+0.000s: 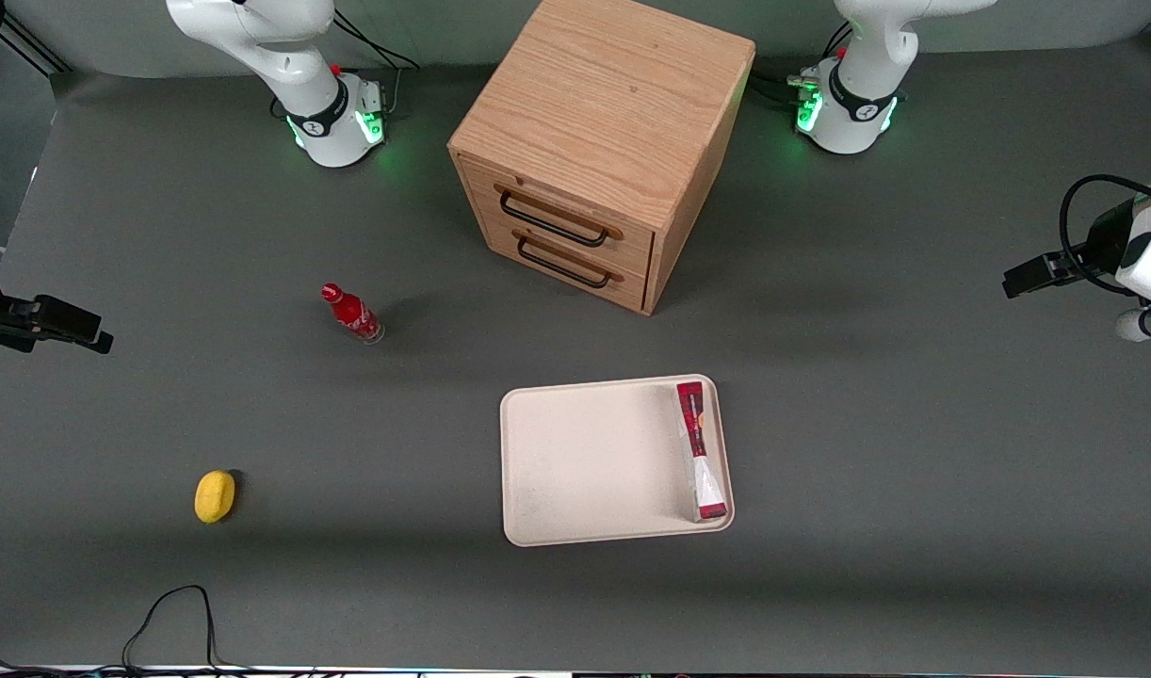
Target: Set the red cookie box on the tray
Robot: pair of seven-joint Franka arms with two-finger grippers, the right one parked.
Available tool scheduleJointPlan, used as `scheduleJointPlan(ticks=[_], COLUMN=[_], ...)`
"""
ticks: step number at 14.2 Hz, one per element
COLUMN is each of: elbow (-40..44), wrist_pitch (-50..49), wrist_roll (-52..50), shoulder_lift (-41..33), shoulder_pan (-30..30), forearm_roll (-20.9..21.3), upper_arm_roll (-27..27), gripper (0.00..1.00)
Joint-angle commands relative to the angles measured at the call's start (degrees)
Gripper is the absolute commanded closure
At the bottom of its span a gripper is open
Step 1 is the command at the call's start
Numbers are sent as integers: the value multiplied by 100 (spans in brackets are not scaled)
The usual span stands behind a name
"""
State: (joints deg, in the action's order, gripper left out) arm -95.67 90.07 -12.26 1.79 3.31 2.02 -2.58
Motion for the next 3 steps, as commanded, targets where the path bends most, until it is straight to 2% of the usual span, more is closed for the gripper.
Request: scheduleJointPlan(ticks=[1,3], elbow=[601,682], wrist_pitch=[-524,-587], wrist_roll=[-84,-40], shoulder_lift=[373,427], shoulder_pan=[144,161], forearm_roll=[-78,-78], upper_arm_roll=[-94,-85], gripper=[0,0])
